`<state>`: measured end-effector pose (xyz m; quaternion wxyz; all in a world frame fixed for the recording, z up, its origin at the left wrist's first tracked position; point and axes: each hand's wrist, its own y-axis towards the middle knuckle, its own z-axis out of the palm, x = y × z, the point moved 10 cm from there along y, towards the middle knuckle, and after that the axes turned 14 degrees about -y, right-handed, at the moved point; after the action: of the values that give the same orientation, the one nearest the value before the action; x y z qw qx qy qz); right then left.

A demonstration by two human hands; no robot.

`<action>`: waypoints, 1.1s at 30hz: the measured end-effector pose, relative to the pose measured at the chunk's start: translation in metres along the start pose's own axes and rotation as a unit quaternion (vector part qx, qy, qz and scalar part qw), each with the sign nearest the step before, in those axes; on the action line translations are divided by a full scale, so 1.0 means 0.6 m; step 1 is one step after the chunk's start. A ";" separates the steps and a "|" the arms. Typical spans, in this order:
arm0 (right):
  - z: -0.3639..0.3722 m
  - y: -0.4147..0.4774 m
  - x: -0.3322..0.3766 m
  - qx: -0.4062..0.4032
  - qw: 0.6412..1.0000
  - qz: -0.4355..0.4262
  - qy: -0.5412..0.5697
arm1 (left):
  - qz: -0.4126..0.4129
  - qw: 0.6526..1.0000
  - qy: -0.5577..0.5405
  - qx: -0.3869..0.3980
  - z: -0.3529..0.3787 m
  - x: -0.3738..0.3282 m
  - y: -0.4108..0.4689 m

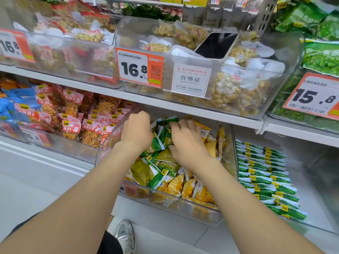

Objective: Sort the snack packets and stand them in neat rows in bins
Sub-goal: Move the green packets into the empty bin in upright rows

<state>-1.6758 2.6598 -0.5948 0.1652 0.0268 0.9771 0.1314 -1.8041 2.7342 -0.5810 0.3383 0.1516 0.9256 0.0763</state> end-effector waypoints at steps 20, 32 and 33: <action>-0.078 -0.229 -0.160 0.075 0.835 0.118 0.532 | -0.038 0.830 -0.506 0.232 0.044 -0.190 -0.210; -0.088 -0.276 -0.234 0.004 0.888 0.113 0.446 | -0.122 0.760 -0.585 0.256 0.111 -0.239 -0.235; -0.085 -0.279 -0.239 0.007 0.891 0.120 0.438 | -0.135 0.759 -0.584 0.257 0.118 -0.238 -0.236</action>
<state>-1.5585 2.4718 -0.5475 -0.2972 0.0843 0.9405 0.1414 -1.6869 2.5562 -0.5833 0.7682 0.1216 0.5447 -0.3137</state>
